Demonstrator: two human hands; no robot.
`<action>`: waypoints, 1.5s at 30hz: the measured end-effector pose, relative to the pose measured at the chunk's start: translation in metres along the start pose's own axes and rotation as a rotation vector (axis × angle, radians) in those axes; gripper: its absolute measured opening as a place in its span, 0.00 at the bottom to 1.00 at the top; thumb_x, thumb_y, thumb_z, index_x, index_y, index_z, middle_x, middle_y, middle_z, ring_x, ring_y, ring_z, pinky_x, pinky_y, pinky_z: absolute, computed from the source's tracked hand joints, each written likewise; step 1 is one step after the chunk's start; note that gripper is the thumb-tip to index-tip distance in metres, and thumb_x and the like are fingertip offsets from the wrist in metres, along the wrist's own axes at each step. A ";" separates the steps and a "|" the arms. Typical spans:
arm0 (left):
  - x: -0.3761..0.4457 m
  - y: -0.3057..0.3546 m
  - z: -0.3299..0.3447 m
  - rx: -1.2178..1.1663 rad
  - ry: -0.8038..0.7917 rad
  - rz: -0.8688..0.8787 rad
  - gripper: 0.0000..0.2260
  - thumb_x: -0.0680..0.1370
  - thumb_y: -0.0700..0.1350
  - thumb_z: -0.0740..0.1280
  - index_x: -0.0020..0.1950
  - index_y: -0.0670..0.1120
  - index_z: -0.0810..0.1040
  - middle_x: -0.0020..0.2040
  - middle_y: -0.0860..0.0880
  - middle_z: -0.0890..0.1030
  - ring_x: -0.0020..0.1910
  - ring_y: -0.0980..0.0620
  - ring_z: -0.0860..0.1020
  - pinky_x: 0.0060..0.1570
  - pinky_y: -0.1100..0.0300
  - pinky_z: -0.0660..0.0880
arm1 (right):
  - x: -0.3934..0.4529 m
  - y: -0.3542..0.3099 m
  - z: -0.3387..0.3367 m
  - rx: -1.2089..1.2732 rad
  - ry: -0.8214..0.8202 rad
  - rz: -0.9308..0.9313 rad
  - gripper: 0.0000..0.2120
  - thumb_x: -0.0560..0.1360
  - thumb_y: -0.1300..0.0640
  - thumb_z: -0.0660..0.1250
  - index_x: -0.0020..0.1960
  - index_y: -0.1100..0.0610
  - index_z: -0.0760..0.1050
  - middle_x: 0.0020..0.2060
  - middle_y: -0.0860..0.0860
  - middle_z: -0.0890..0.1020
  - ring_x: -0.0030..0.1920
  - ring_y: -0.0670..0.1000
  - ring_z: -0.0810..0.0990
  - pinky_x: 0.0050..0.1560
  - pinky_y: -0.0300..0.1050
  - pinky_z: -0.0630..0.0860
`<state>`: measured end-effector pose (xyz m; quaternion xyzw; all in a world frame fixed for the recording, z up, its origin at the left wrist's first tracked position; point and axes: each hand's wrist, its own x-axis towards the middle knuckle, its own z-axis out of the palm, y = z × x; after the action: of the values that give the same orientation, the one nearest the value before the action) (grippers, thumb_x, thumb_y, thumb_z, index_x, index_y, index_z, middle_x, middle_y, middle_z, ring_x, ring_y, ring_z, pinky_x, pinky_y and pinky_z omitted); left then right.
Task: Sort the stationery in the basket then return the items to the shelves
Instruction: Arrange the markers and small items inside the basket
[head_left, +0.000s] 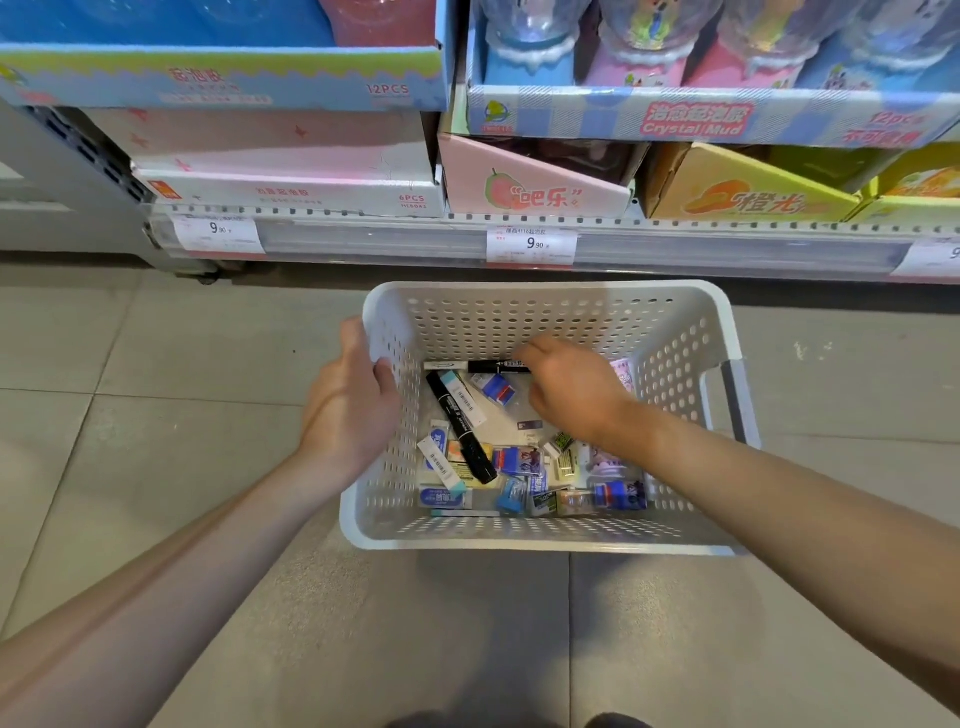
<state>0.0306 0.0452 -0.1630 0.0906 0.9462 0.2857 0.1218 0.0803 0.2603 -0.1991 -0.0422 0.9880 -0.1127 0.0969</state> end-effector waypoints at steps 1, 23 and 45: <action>0.000 0.000 0.000 -0.001 0.005 0.002 0.09 0.82 0.40 0.55 0.61 0.40 0.61 0.29 0.45 0.71 0.24 0.45 0.70 0.25 0.56 0.63 | 0.004 -0.001 0.005 -0.035 -0.028 0.003 0.20 0.74 0.65 0.59 0.65 0.59 0.70 0.58 0.55 0.76 0.53 0.57 0.78 0.50 0.47 0.75; -0.001 -0.003 0.003 -0.043 0.037 0.026 0.10 0.82 0.40 0.55 0.63 0.44 0.62 0.30 0.48 0.69 0.26 0.49 0.69 0.26 0.56 0.63 | 0.016 -0.007 0.030 -0.235 -0.154 0.075 0.25 0.72 0.67 0.65 0.67 0.60 0.63 0.62 0.58 0.75 0.62 0.58 0.74 0.63 0.50 0.68; -0.001 -0.001 0.003 -0.058 0.036 0.033 0.08 0.82 0.40 0.56 0.61 0.45 0.62 0.29 0.47 0.69 0.25 0.48 0.68 0.26 0.57 0.62 | 0.045 -0.022 0.060 -0.028 -0.210 -0.038 0.23 0.77 0.65 0.60 0.72 0.60 0.62 0.66 0.56 0.70 0.63 0.58 0.71 0.59 0.52 0.74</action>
<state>0.0324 0.0456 -0.1660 0.0976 0.9379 0.3165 0.1028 0.0501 0.2217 -0.2595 -0.0737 0.9729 -0.0958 0.1970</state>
